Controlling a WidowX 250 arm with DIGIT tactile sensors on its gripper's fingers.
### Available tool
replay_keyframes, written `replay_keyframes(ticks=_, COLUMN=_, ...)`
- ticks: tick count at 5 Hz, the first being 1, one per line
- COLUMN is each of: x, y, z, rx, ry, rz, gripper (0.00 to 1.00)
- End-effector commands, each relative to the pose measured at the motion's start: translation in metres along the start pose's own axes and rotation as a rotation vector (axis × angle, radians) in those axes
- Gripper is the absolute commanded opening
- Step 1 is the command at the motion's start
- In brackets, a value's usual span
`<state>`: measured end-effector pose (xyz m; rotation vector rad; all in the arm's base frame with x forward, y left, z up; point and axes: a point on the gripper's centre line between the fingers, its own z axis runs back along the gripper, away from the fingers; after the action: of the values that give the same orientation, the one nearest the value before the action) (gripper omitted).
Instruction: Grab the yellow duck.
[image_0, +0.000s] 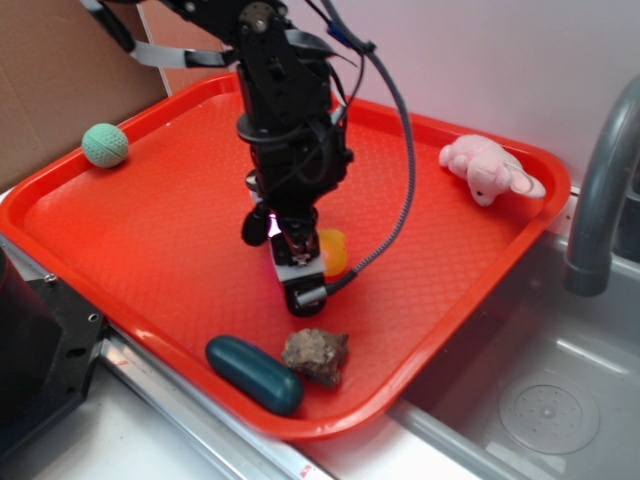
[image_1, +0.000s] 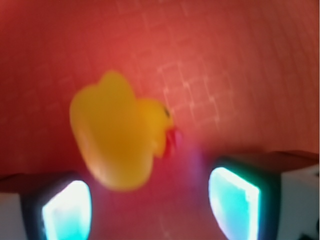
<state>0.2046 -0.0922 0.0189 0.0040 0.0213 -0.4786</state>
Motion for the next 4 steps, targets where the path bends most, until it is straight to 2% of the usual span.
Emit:
replay_keyframes(ticks=1, x=0.022, y=-0.019, z=-0.004, rx=0.008, ry=-0.026, rz=-0.016, gripper=1.0)
replay_keyframes(ticks=2, x=0.023, y=-0.018, z=-0.001, rx=0.018, ry=-0.029, rz=-0.016, gripper=0.28)
replay_keyframes(ticks=3, x=0.017, y=-0.018, z=0.005, rx=0.008, ry=-0.053, rz=-0.012, gripper=0.0)
replay_keyframes(ticks=4, x=0.015, y=-0.018, z=0.009, rx=0.012, ry=-0.061, rz=-0.018, gripper=0.0)
